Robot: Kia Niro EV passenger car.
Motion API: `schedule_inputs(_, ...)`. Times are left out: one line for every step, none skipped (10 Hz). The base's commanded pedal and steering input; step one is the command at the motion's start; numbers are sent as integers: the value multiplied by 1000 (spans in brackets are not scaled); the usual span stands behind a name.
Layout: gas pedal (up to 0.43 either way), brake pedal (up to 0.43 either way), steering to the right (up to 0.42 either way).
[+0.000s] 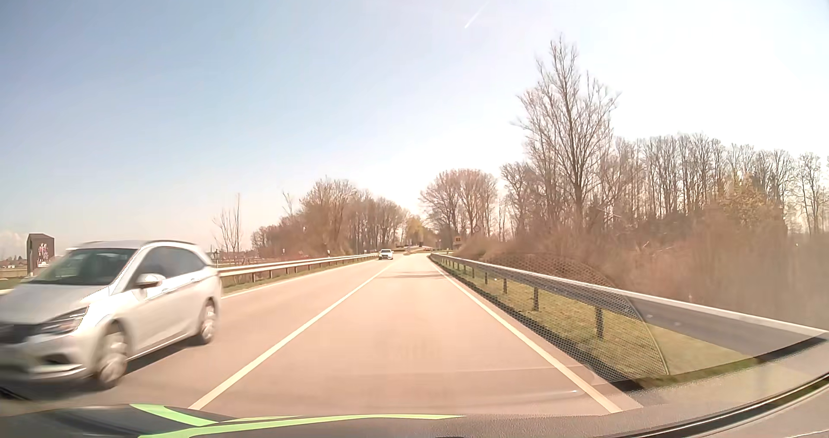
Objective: Follow the waypoints while adhering to traffic rules and regulations
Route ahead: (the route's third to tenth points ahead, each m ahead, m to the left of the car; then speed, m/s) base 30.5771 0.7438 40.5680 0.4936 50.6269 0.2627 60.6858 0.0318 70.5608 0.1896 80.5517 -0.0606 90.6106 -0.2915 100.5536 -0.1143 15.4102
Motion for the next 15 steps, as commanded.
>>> schedule_inputs(0,0,0)
schedule_inputs(0,0,0)
schedule_inputs(0,0,0)
schedule_inputs(0,0,0)
schedule_inputs(0,0,0)
schedule_inputs(20,0,-1)
schedule_inputs(39,0,-1)
schedule_inputs(59,0,-1)
schedule_inputs(59,0,-1)
schedule_inputs(59,0,-1)
schedule_inputs(59,0,0)
schedule_inputs(67,0,0)
schedule_inputs(67,0,0)
schedule_inputs(67,0,0)
schedule_inputs(67,0,0)
